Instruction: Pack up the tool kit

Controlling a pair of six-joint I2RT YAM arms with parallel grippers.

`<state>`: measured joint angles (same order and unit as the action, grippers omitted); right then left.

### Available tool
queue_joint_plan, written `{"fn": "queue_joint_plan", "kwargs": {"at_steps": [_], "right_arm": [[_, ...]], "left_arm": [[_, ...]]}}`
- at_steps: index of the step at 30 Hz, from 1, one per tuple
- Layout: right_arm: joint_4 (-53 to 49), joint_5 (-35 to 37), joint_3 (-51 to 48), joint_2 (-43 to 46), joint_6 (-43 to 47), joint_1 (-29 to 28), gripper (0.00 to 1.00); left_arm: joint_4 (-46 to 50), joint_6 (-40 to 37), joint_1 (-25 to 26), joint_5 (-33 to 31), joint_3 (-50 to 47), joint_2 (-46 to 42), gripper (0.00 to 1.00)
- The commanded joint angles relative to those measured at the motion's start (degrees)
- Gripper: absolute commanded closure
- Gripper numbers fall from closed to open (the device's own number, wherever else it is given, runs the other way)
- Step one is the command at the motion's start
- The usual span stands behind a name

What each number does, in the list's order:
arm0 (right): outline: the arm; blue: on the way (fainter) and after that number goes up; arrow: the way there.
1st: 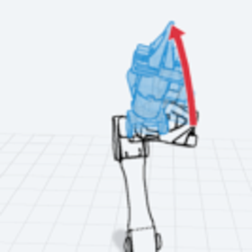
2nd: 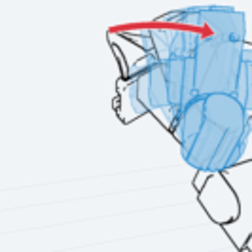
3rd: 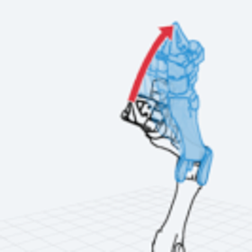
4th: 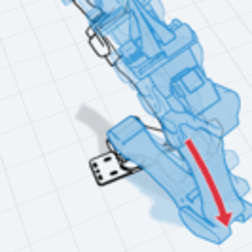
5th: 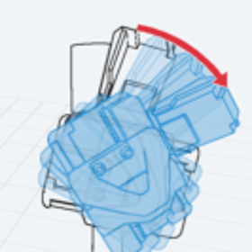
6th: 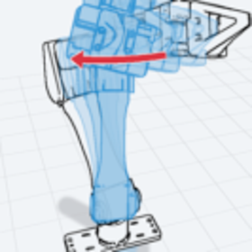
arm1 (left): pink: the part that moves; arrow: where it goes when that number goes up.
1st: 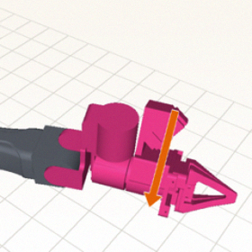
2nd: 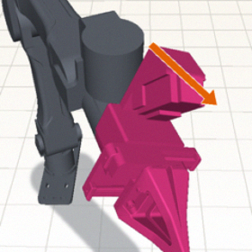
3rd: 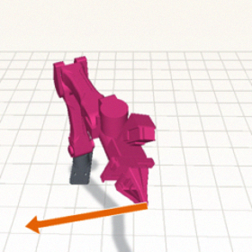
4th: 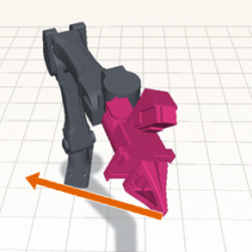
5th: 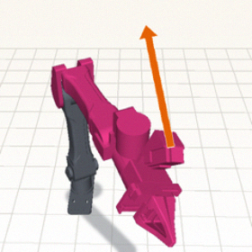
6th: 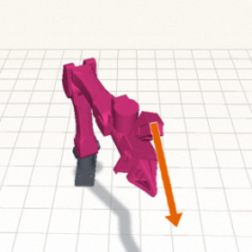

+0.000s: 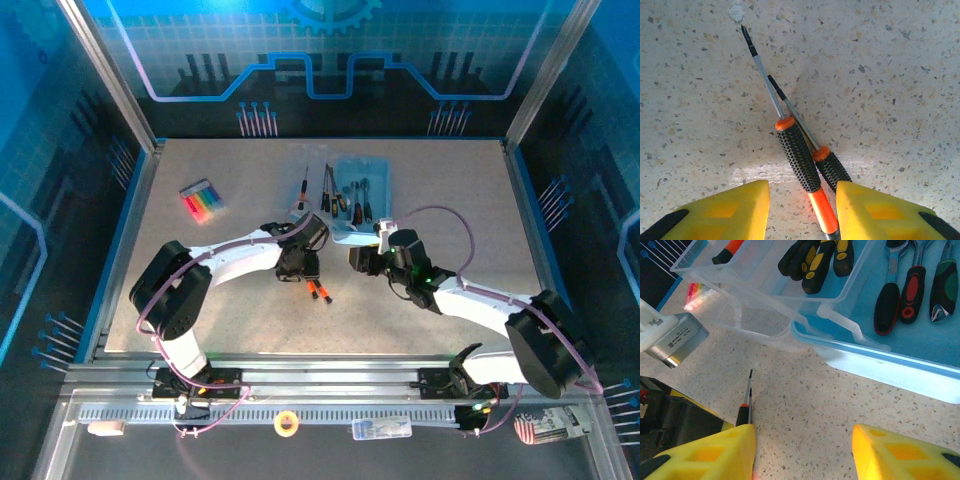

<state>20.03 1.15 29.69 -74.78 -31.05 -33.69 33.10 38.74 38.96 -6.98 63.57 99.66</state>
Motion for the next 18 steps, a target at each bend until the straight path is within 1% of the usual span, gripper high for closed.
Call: {"fn": "queue_joint_plan", "kwargs": {"at_steps": [1,10,18], "right_arm": [[0.27,0.63,0.67,0.69,-0.65,0.43,0.46],[0.79,-1.14,1.52,-2.2,-1.63,0.67,0.46],[0.71,-0.7,0.92,-0.62,-1.58,0.73,0.46]], "left_arm": [[-0.58,0.53,0.43,0.28,-1.14,-0.92,0.6],[-3.33,1.42,0.44,0.8,-4.27,-1.59,0.6],[-4.18,1.56,0.46,0.7,-4.85,-0.83,0.62]]}}
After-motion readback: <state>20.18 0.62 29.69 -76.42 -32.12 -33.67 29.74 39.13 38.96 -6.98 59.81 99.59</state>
